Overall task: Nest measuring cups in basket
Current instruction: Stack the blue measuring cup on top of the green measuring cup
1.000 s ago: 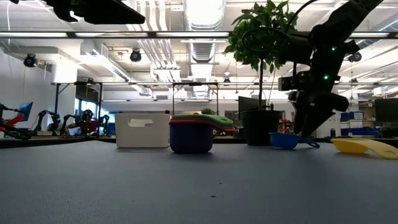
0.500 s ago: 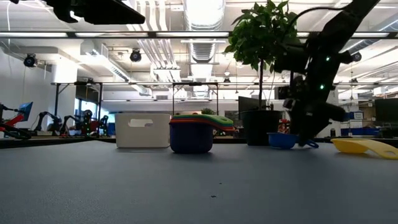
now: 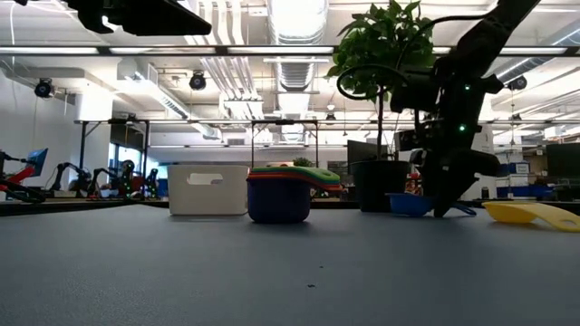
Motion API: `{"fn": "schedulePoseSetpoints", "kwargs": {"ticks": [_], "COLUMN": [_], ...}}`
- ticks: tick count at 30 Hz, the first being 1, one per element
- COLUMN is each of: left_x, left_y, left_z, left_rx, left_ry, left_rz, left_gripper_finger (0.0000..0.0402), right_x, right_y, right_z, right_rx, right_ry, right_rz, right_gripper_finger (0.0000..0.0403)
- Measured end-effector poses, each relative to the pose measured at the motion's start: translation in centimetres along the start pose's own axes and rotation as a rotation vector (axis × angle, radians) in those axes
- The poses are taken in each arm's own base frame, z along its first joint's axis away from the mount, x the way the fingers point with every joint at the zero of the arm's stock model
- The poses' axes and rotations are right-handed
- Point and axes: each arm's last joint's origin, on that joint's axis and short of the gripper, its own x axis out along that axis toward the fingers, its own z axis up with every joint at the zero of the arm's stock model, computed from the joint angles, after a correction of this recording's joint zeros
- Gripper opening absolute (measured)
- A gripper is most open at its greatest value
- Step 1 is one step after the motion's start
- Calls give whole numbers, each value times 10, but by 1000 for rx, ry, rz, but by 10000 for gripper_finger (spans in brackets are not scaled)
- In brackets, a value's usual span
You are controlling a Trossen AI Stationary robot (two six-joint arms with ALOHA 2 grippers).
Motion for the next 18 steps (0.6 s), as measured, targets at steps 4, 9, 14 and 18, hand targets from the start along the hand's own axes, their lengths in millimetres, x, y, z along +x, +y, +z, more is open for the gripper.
{"fn": "schedulePoseSetpoints", "kwargs": {"ticks": [4, 9, 14, 18], "left_x": [0, 0, 0, 0], "left_y": [0, 0, 0, 0], "left_z": [0, 0, 0, 0], "left_rx": [0, -1, -2, -3], "left_ry": [0, 0, 0, 0], "left_rz": [0, 0, 0, 0], "left_gripper_finger": [0, 0, 0, 0], "right_x": [-5, -5, -9, -21], "right_y": [-1, 0, 5, 10], "right_z": [3, 2, 6, 21], "right_rx": [44, 79, 125, 185], "right_ry": [-26, -23, -21, -32], "right_rz": [-4, -2, 7, 12], "right_gripper_finger": [170, 162, 161, 158]}}
